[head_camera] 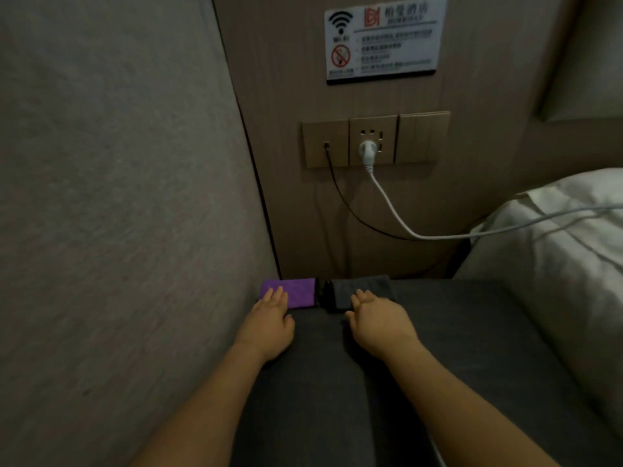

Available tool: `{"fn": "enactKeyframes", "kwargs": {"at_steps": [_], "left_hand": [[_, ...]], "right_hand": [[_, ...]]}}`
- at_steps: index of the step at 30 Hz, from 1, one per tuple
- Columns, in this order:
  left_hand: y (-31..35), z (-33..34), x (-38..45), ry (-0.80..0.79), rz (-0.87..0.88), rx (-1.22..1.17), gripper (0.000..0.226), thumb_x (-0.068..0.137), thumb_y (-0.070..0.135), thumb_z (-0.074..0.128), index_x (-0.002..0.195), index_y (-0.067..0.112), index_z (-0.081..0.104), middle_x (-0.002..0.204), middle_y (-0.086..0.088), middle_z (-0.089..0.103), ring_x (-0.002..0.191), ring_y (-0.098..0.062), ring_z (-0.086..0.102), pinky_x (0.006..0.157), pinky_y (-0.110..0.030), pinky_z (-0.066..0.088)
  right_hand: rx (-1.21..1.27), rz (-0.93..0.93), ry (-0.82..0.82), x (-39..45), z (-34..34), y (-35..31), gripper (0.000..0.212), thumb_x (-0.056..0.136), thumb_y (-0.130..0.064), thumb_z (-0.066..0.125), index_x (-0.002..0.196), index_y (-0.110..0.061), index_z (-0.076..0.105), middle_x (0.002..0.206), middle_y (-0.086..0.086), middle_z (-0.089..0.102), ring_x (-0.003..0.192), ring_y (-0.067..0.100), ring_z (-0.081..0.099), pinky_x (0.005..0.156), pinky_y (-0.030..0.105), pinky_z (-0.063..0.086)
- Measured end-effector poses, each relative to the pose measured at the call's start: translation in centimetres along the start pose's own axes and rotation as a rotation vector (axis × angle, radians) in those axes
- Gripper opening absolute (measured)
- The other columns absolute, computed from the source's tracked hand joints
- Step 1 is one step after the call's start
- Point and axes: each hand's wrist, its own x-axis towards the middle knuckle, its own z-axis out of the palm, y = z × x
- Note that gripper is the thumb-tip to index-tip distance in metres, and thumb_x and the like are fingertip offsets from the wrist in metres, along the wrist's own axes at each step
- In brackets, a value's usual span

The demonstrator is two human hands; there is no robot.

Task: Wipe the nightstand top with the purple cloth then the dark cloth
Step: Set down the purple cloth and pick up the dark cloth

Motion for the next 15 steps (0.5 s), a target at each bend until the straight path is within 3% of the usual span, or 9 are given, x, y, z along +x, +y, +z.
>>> {"fn": "enactKeyframes", "kwargs": {"at_steps": [5,8,11,15], "left_hand": [[1.1,-1.8,0.1,-0.022,0.006,0.086,0.06,0.098,0.024,0.036,0.153,0.005,0.022,0.162,-0.009,0.017,0.15,-0.021,0.016,0.122,-0.031,0.011],[4.8,-2.4,-0.4,0.058,0.154,0.096,0.066,0.094,0.02,0.04,0.154,0.007,0.017,0.164,-0.008,0.009,0.151,-0.02,0.009,0.123,-0.031,0.006],[8.7,-1.3,-0.6,-0.047,0.315,0.126,0.07,0.094,0.019,0.043,0.155,0.008,0.01,0.164,-0.009,0.003,0.152,-0.021,0.002,0.123,-0.033,0.003],[10.2,-0.1,0.4,-0.126,0.244,0.112,0.077,0.093,0.019,0.046,0.155,0.006,0.004,0.164,-0.011,0.002,0.152,-0.024,0.001,0.123,-0.034,0.005]], "right_hand": [[-0.029,-0.069,0.017,-0.4,-1.7,0.0,0.047,0.101,-0.03,0.033,0.143,-0.01,0.037,0.152,0.009,0.035,0.14,0.023,0.032,0.116,0.035,0.026],[-0.023,-0.059,0.043,0.0,-2.0,0.3,0.048,0.1,-0.024,0.033,0.145,-0.007,0.032,0.156,0.01,0.028,0.145,0.024,0.024,0.118,0.035,0.021],[0.011,-0.025,-0.073,0.4,-1.4,0.7,0.054,0.098,-0.02,0.034,0.149,-0.007,0.023,0.16,0.011,0.017,0.148,0.024,0.017,0.12,0.036,0.018],[0.054,-0.024,-0.071,0.4,-0.9,1.2,0.054,0.099,-0.021,0.032,0.15,-0.01,0.02,0.161,0.009,0.014,0.149,0.021,0.014,0.12,0.035,0.018]]}}
